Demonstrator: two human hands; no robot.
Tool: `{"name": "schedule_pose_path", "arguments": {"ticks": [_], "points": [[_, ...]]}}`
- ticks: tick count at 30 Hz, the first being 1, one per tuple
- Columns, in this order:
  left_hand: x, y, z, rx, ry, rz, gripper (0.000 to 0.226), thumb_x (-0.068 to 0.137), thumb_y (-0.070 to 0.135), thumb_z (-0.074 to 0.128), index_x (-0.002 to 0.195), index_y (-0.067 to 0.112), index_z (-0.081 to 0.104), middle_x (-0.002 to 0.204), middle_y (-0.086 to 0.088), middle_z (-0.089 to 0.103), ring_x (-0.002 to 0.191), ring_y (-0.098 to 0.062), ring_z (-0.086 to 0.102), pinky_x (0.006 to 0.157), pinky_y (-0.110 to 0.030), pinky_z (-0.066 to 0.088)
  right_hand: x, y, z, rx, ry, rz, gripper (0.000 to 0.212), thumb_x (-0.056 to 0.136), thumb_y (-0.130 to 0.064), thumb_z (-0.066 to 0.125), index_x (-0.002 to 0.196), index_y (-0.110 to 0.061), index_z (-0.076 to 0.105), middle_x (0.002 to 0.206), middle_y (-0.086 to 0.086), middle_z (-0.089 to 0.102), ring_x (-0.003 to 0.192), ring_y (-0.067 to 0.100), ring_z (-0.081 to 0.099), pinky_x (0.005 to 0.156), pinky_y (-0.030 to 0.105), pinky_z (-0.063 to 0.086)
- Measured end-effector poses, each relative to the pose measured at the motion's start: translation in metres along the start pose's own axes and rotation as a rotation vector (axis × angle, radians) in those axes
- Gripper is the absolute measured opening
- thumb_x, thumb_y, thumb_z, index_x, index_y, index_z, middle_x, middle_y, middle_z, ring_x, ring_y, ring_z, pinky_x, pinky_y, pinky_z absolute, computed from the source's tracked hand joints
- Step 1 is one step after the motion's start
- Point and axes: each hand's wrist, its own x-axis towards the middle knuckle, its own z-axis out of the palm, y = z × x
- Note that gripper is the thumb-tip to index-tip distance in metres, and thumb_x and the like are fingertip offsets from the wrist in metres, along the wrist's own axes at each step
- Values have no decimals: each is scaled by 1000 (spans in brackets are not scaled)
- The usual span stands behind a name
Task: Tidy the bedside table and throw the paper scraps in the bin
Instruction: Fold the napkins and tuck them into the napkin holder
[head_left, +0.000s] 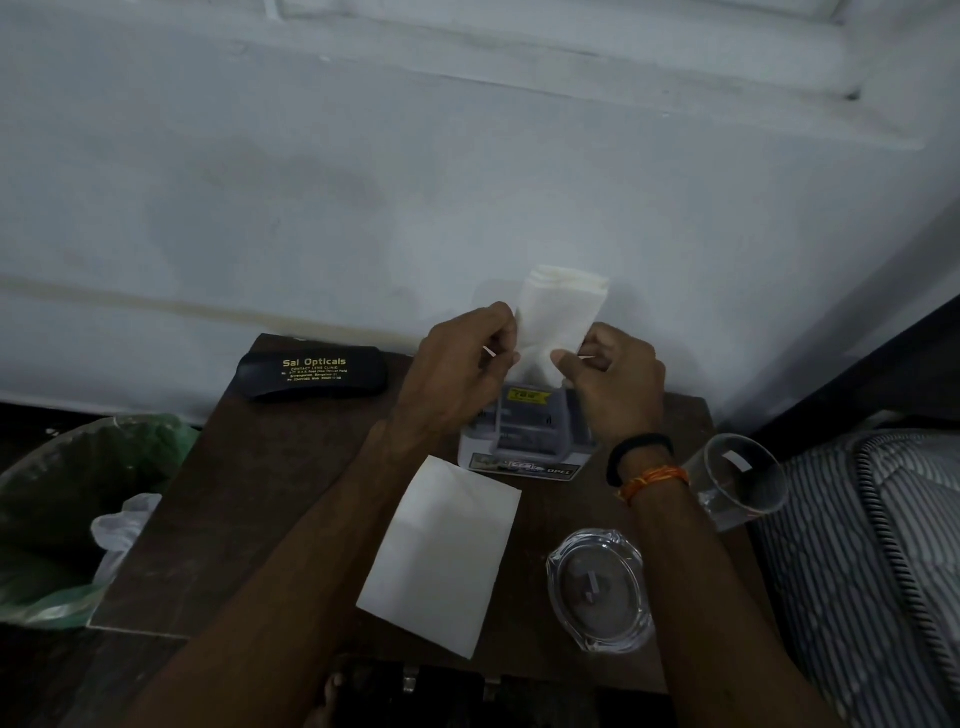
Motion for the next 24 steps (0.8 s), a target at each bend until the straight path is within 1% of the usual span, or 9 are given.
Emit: {"name": "schedule_pose_path", "arguments": {"ticks": [6,7,9,11,14,18,20,23,24], "points": [[-1,-9,3,41,-87,-28,18,84,16,72,84,14,54,84,3,64,76,-14,60,71,-39,56,-3,2,2,-66,-43,-39,9,80,-17,77,82,-9,72,77,-1,72,76,16,68,75,40,59],[-2,-10,3,37,-95,-29,20,83,16,72,83,14,53,83,4,62,75,-13,59,69,-37,56,-3,2,2,-74,-48,-40,9,80,-16,77,82,-8,72,76,-2,71,76,16,68,75,39,59],[-1,-8,1,0,-86,-15,24,82,16,73,81,13,50,84,4,59,78,-11,57,67,-24,55,-3,1,2,-77,-41,-27,11,80,-17,76,78,-7,71,75,-1,71,75,15,68,74,38,59],[0,-3,-2,-67,-41,-44,28,83,17,74,81,12,46,90,-2,62,84,-12,60,65,-13,54,-2,1,1,-43,-32,-10,12,81,-18,75,76,-9,70,74,-3,72,73,12,68,72,37,60],[3,-1,-4,-93,31,-81,32,85,19,73,83,13,42,84,-7,64,80,-16,66,66,-22,58,-1,1,1,-38,-31,-17,13,82,-21,75,76,-11,71,73,-5,72,71,10,68,70,32,59],[2,-1,0,-34,20,-86,29,86,19,73,84,9,46,75,-6,61,69,-20,63,68,-38,58,-3,6,3,-112,-41,-38,23,81,-21,76,68,-5,65,65,2,69,66,16,66,65,33,57],[1,0,1,-7,9,-87,28,86,20,72,85,9,46,74,-5,61,69,-20,62,68,-39,57,-3,6,3,-132,-42,-44,18,81,-21,76,74,-6,69,73,4,72,70,17,67,67,33,57],[2,-1,1,2,1,-98,29,86,22,72,85,9,47,75,-3,62,70,-19,64,67,-38,58,-3,-1,2,-79,-35,-20,17,82,-26,75,94,-15,73,88,-5,72,74,7,65,66,13,48],[2,-2,0,1,-3,-98,29,86,22,73,85,8,47,75,-2,62,71,-19,64,67,-37,58,-3,-3,1,-52,-20,-10,18,83,-28,75,98,-17,73,88,-8,70,73,1,63,66,11,46]]}}
